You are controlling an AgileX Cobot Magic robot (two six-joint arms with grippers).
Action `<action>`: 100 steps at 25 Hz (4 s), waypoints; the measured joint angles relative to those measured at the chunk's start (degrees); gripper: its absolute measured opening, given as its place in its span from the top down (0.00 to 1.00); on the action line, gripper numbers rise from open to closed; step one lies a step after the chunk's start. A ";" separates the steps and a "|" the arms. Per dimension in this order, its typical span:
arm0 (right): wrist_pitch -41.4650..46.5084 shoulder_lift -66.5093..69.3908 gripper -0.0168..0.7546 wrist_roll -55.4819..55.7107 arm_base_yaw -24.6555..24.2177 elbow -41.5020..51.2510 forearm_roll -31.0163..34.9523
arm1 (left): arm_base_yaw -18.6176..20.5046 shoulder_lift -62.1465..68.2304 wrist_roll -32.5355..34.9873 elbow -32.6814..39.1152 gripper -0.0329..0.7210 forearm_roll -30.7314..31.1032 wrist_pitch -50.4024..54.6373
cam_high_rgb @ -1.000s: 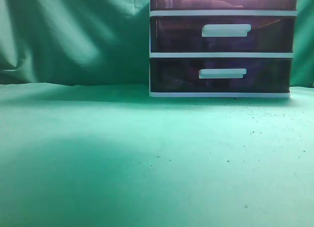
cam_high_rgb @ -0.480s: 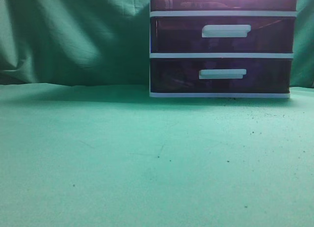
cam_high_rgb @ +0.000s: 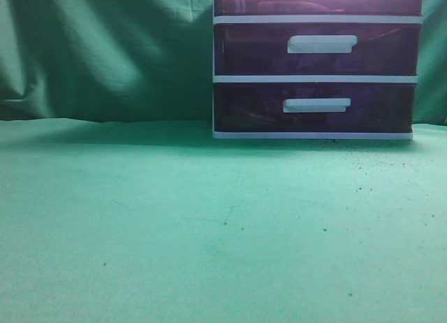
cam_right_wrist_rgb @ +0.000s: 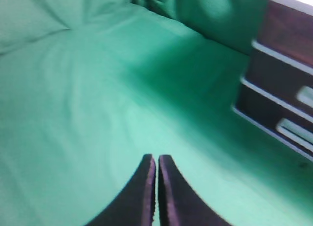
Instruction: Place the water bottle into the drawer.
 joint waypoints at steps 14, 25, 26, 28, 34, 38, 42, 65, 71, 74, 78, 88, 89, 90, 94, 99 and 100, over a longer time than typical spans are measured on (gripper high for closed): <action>-14.79 -25.26 0.98 -20.39 0.00 29.32 21.71 | 0.00 -2.97 -0.11 7.16 0.96 -0.57 1.04; -17.91 -30.28 0.98 -21.54 0.00 35.45 32.09 | 0.00 -2.97 -0.11 9.91 0.96 -0.56 1.66; -18.06 -30.42 0.98 -21.54 0.00 35.45 33.41 | 0.00 -2.97 -0.11 9.91 0.96 -0.56 1.66; -18.18 -30.41 0.98 -21.54 0.00 35.45 34.57 | 0.00 -2.97 -0.11 9.91 0.96 -0.56 1.66; -18.76 -30.41 0.98 -24.23 0.00 35.45 29.81 | 0.00 -2.97 -0.11 9.91 0.96 -0.56 1.66; -24.25 -30.41 0.98 -22.70 0.00 37.36 19.17 | 0.00 -2.97 -0.11 9.91 0.96 -0.56 1.66; -34.85 -31.59 0.98 -19.12 -1.76 44.64 14.23 | 0.00 -2.97 -0.11 9.91 0.96 -0.56 1.66; -23.72 -47.12 0.98 17.55 -34.00 60.95 -11.43 | 0.00 -2.97 -0.11 9.91 0.96 -0.56 1.66; -23.59 -47.12 0.98 17.55 -34.00 60.95 -11.43 | 0.00 -2.97 -0.11 9.91 0.96 -0.56 1.66; -23.59 -47.12 0.98 17.55 -34.00 60.95 -11.43 | 0.00 -2.97 -0.11 9.91 0.96 -0.56 1.66; -23.59 -47.12 0.98 17.55 -34.00 60.95 -11.43 | 0.00 -2.97 -0.11 9.91 0.96 -0.56 1.66; -23.59 -47.12 0.98 17.63 -34.00 60.95 -11.43 | 0.57 -2.97 0.01 9.91 0.96 -0.56 1.66; -23.59 -47.12 0.98 17.63 -34.00 60.95 -11.43 | 1.96 -2.97 0.01 9.91 0.96 -0.45 1.66; -23.59 -47.12 0.98 17.63 -34.00 60.95 -11.43 | 4.14 -2.97 0.01 9.95 0.96 0.06 1.66; -23.59 -47.12 0.98 17.63 -34.03 60.95 -11.43 | 17.17 -2.97 0.47 13.72 0.96 2.32 -1.83; -23.59 -47.12 0.98 17.63 -34.03 60.95 -11.43 | 34.28 -2.97 0.69 23.05 0.96 2.62 -14.89; -23.59 -47.12 0.98 17.63 -34.03 60.95 -11.43 | 36.88 -2.97 0.69 24.43 0.96 2.62 -16.79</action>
